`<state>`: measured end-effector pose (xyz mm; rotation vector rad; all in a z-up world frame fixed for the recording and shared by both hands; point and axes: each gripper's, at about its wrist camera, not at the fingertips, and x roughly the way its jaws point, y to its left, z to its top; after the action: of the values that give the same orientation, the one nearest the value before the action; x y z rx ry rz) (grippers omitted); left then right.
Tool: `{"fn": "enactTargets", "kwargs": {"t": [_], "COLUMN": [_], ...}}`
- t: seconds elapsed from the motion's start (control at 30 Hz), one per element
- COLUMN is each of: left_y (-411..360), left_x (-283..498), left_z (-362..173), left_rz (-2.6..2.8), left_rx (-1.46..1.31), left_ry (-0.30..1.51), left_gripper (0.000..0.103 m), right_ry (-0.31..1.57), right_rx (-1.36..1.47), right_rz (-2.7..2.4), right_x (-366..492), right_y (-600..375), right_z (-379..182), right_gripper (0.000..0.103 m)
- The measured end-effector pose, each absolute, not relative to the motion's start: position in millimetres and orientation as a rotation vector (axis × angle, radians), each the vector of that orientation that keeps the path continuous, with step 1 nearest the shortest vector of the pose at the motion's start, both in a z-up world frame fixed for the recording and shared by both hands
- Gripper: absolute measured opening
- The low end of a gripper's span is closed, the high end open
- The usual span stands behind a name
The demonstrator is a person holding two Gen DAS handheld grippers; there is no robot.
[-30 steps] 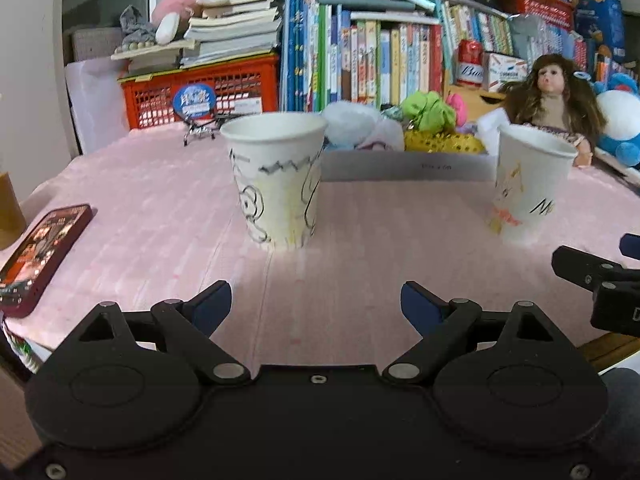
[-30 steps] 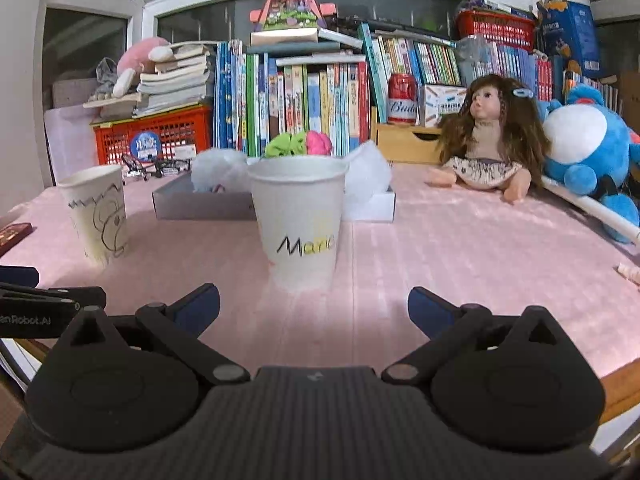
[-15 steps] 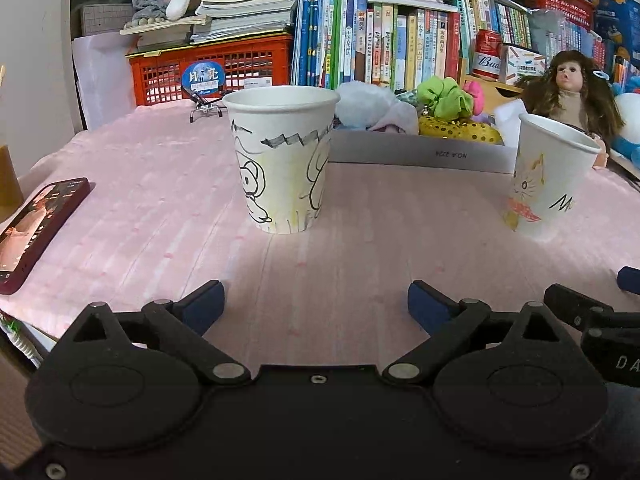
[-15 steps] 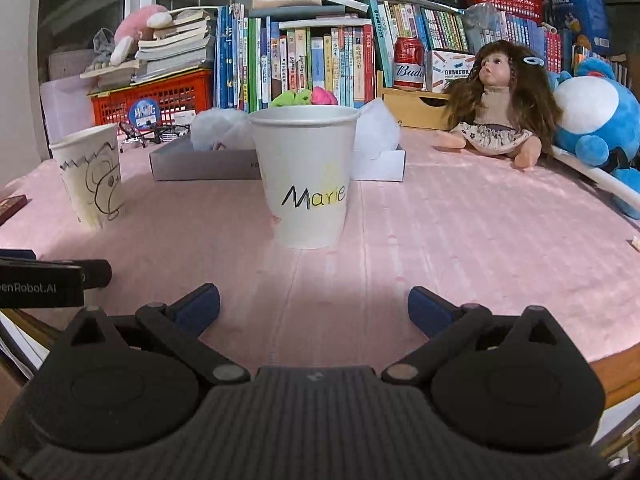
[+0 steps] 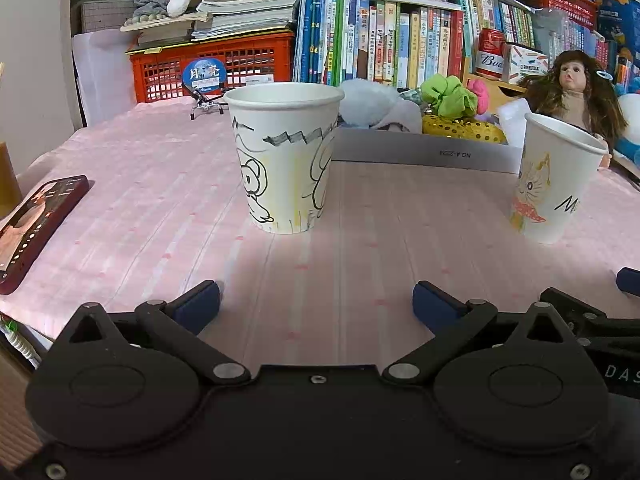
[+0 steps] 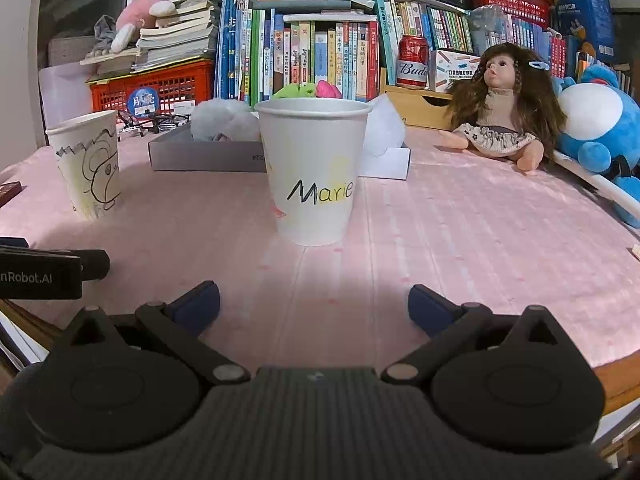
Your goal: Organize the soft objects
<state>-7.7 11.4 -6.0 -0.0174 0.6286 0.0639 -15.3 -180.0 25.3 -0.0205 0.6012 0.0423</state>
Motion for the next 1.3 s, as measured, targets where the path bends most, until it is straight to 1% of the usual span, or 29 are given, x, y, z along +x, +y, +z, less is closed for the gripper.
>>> {"fn": "enactTargets", "kwargs": {"t": [1.3], "left_y": [10.0], "left_x": [-8.6], "left_z": [-5.9], "left_rz": [0.058], "left_rx": [-0.01], "left_ry": [0.628], "left_gripper": [0.103], "right_ry": [0.607], "right_rx": [-0.015], "right_rz": [0.031], "right_x": [-14.2], "right_y": [-180.2], "right_z": [26.0], "right_gripper": [0.103]}}
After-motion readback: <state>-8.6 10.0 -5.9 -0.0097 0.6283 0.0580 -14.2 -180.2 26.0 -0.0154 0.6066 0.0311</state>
